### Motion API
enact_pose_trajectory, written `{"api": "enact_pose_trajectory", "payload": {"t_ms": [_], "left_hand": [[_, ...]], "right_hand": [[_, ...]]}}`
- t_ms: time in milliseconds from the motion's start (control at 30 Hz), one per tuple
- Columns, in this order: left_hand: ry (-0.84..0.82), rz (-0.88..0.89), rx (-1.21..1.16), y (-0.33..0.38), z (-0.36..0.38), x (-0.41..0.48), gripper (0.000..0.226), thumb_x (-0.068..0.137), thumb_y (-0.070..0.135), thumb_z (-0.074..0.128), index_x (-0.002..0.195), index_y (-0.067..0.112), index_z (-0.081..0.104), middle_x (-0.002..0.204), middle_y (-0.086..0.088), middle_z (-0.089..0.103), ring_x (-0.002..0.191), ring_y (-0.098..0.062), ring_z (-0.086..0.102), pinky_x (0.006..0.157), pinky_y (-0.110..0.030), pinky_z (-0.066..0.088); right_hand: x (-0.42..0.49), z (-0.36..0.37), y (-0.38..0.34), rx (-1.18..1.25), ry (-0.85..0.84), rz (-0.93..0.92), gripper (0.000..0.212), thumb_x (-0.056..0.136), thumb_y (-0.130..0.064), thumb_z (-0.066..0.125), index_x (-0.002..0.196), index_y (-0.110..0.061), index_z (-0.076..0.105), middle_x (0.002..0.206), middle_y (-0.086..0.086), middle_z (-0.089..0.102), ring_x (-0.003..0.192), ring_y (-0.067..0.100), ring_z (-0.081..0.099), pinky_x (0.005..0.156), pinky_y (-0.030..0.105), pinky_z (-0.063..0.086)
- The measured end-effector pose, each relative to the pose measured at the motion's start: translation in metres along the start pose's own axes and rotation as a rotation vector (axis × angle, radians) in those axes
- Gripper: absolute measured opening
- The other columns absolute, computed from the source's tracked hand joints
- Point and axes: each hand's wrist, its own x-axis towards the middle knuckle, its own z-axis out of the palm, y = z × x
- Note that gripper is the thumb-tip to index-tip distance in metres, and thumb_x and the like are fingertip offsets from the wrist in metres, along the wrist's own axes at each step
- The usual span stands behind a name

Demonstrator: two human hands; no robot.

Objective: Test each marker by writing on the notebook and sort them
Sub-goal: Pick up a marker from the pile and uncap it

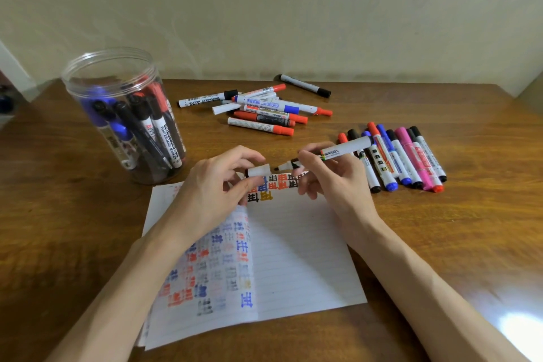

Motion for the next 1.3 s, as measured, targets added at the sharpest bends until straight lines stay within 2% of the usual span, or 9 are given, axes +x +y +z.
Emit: {"api": "enact_pose_trajectory", "payload": {"t_ms": [200, 300, 400, 534, 634, 800, 900, 1100, 1300], "left_hand": [[-0.014, 0.023, -0.045, 0.007, -0.001, -0.001, 0.029, 0.086, 0.043, 0.065, 0.113, 0.034, 0.064, 0.106, 0.029, 0.065, 0.096, 0.005, 0.068, 0.074, -0.017, 0.059], [-0.006, 0.033, -0.036, 0.007, -0.001, -0.002, 0.025, 0.090, 0.038, 0.064, 0.114, 0.030, 0.065, 0.102, 0.023, 0.068, 0.088, 0.000, 0.071, 0.072, -0.020, 0.060], [0.014, 0.027, -0.036, 0.007, -0.003, -0.002, 0.029, 0.088, 0.043, 0.059, 0.114, 0.030, 0.065, 0.098, 0.018, 0.070, 0.082, -0.005, 0.072, 0.070, -0.023, 0.061], [0.041, 0.019, -0.031, 0.003, -0.003, 0.000, 0.022, 0.093, 0.030, 0.065, 0.116, 0.027, 0.065, 0.102, 0.017, 0.071, 0.092, 0.000, 0.071, 0.072, -0.016, 0.059], [0.056, 0.009, -0.036, 0.002, -0.005, 0.000, 0.021, 0.094, 0.028, 0.065, 0.115, 0.027, 0.067, 0.095, 0.016, 0.071, 0.091, -0.001, 0.070, 0.072, -0.009, 0.054], [0.106, -0.001, -0.059, 0.006, -0.007, -0.001, 0.027, 0.089, 0.040, 0.060, 0.114, 0.035, 0.069, 0.075, 0.016, 0.068, 0.082, -0.005, 0.069, 0.072, -0.006, 0.051], [0.121, -0.014, -0.061, 0.005, -0.005, -0.001, 0.023, 0.092, 0.034, 0.063, 0.113, 0.036, 0.070, 0.078, 0.015, 0.070, 0.087, -0.001, 0.070, 0.070, -0.003, 0.050], [0.121, -0.005, -0.037, 0.002, 0.002, 0.000, 0.021, 0.094, 0.017, 0.069, 0.112, 0.027, 0.074, 0.082, 0.013, 0.074, 0.076, -0.006, 0.072, 0.066, -0.014, 0.057], [0.097, -0.013, -0.093, 0.001, -0.004, 0.003, 0.026, 0.090, 0.041, 0.058, 0.112, 0.033, 0.069, 0.078, 0.016, 0.072, 0.082, -0.005, 0.072, 0.072, -0.014, 0.057]], "right_hand": [[-0.001, 0.001, 0.004, -0.064, -0.116, -0.042, 0.017, 0.097, -0.023, 0.075, 0.105, -0.009, 0.071, 0.081, 0.006, 0.077, 0.067, 0.027, 0.072, 0.059, 0.037, 0.053], [-0.001, -0.001, 0.006, -0.063, -0.171, -0.029, 0.021, 0.093, -0.023, 0.079, 0.110, -0.011, 0.074, 0.079, 0.005, 0.073, 0.065, 0.020, 0.064, 0.059, 0.031, 0.051], [0.001, -0.006, 0.002, 0.004, -0.213, 0.076, 0.030, 0.088, -0.031, 0.081, 0.113, -0.015, 0.077, 0.081, 0.009, 0.069, 0.069, 0.019, 0.058, 0.063, 0.029, 0.049], [0.006, -0.011, -0.006, 0.211, -0.215, 0.244, 0.028, 0.101, -0.032, 0.067, 0.114, -0.011, 0.079, 0.087, 0.013, 0.071, 0.073, 0.019, 0.062, 0.062, 0.028, 0.050], [0.007, -0.019, -0.006, 0.091, -0.153, 0.179, 0.016, 0.097, -0.028, 0.072, 0.099, -0.014, 0.080, 0.076, 0.011, 0.061, 0.066, 0.017, 0.054, 0.058, 0.027, 0.045], [0.007, -0.034, -0.006, -0.231, -0.217, -0.018, 0.019, 0.091, -0.027, 0.077, 0.103, -0.013, 0.080, 0.085, 0.003, 0.078, 0.071, 0.015, 0.070, 0.064, 0.026, 0.059], [0.007, -0.033, -0.003, -0.300, -0.231, -0.069, 0.022, 0.091, -0.025, 0.077, 0.107, -0.011, 0.080, 0.085, -0.001, 0.079, 0.071, 0.012, 0.072, 0.066, 0.026, 0.060], [0.005, -0.033, 0.010, -0.333, -0.230, -0.117, 0.019, 0.093, -0.022, 0.077, 0.107, -0.010, 0.081, 0.084, 0.003, 0.079, 0.067, 0.011, 0.071, 0.063, 0.021, 0.057], [0.008, -0.027, 0.004, -0.461, -0.269, -0.157, 0.019, 0.095, -0.031, 0.075, 0.105, -0.015, 0.077, 0.084, -0.007, 0.078, 0.071, 0.011, 0.073, 0.062, 0.022, 0.058]]}}
